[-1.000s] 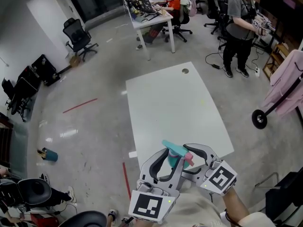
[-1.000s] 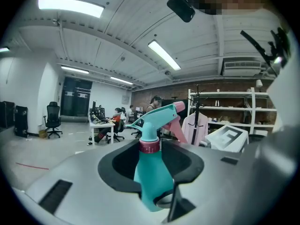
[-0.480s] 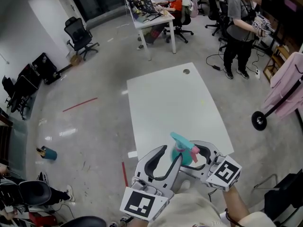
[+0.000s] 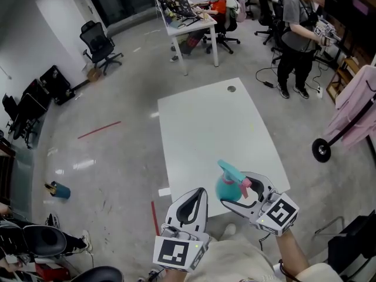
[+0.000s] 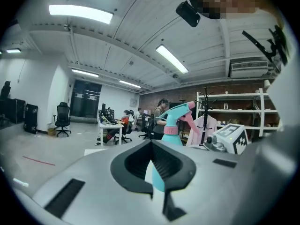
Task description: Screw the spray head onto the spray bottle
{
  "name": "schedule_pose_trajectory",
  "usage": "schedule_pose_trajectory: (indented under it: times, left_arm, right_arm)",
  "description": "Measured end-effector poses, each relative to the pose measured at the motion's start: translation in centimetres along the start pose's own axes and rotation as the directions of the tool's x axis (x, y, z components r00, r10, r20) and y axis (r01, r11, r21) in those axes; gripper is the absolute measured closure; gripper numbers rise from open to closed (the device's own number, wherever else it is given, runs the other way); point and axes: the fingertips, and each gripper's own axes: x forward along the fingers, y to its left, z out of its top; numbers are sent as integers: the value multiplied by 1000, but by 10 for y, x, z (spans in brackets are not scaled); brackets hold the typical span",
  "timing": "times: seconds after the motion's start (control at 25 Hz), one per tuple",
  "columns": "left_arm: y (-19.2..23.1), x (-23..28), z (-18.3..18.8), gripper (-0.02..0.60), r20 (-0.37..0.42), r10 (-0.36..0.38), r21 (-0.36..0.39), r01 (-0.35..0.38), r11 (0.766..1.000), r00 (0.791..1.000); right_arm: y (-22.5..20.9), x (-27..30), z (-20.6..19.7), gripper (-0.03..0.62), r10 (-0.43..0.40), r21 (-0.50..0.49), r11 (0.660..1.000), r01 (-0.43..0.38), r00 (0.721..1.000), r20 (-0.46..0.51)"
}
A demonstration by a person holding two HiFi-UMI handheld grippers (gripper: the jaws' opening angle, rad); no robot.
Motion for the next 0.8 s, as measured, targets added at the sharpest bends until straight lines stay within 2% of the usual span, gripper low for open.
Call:
schedule_pose_trajectory:
  times: [0.16, 0.44, 0.6, 0.8]
  left_arm:
    - [0, 5, -14, 577, -26, 15, 6, -14, 1000, 1000]
    - [0, 6, -14, 577, -24, 31, 14, -31, 999, 999]
    - [-1, 11, -20, 577, -21, 47, 24, -46, 999, 999]
    - [2, 13, -34, 577, -38, 30, 26, -29, 999, 999]
  right_arm:
    - [0, -1, -5, 244, -5, -5, 1000, 5, 1000, 1]
    - [-17, -2, -6, 246, -44, -16, 999, 44, 999, 11]
    - [-53, 5, -37, 246, -123, -24, 992, 123, 992, 1]
    - [-101, 39, -100, 244, -231, 13, 973, 232, 972, -46]
